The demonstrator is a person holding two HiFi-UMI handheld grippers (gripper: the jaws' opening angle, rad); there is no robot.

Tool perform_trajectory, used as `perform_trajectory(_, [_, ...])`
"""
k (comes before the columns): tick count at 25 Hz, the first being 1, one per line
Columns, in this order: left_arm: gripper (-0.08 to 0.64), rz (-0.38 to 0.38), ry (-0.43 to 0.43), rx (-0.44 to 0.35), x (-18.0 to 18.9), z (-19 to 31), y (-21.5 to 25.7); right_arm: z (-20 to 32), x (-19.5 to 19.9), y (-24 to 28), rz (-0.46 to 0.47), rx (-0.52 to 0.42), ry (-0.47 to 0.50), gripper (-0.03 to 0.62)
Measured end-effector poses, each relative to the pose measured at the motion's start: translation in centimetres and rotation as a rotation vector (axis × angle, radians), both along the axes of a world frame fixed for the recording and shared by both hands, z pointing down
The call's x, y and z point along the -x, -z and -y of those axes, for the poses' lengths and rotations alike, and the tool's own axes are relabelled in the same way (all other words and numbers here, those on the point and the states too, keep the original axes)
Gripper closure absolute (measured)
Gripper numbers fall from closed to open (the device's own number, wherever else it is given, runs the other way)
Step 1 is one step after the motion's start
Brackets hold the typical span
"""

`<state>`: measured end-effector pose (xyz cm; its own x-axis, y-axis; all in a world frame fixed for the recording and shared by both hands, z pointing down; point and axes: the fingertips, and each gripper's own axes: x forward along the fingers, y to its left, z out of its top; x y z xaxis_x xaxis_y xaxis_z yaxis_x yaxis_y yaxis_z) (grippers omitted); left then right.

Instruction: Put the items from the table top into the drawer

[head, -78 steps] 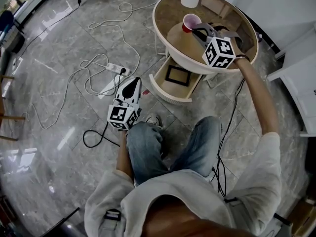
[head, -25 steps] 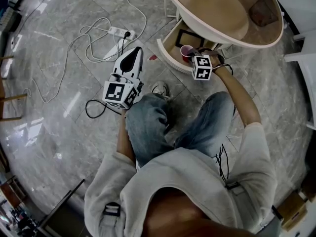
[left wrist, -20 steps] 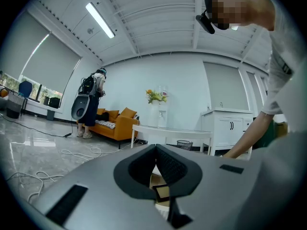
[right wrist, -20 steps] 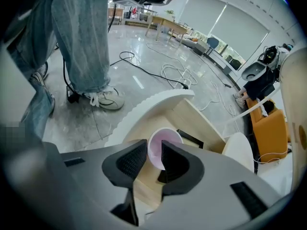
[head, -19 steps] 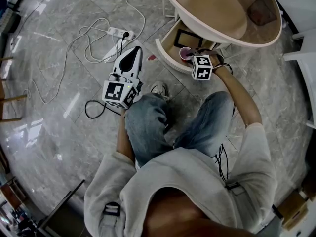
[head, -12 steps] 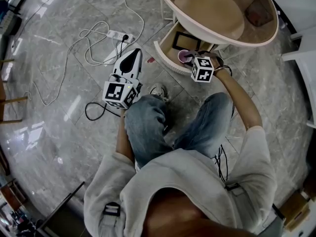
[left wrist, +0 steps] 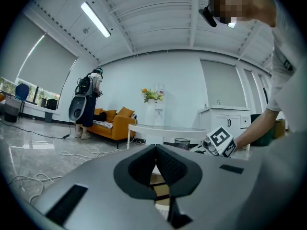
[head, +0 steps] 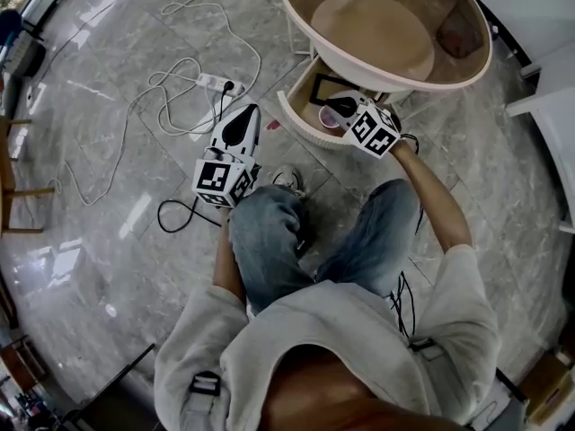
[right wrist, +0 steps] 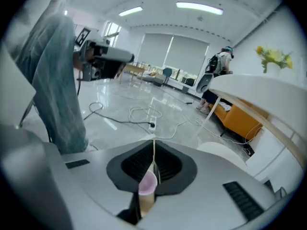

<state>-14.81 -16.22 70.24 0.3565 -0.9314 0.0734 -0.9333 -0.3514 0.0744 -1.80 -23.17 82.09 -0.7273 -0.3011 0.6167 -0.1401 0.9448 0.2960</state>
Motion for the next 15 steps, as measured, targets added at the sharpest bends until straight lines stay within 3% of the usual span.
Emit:
perform_trajectory(9, [0.545,-0.004,0.008,0.01,1.0,0.7,-0.9,-0.1,2.1,6.1,0.415,0.125,-0.156,0.568])
perform_trajectory(15, [0.545,-0.01,-0.003,0.036,2.0,3.4,-2.3,1.3,3.7,5.8,0.513,0.155,-0.202,0.568])
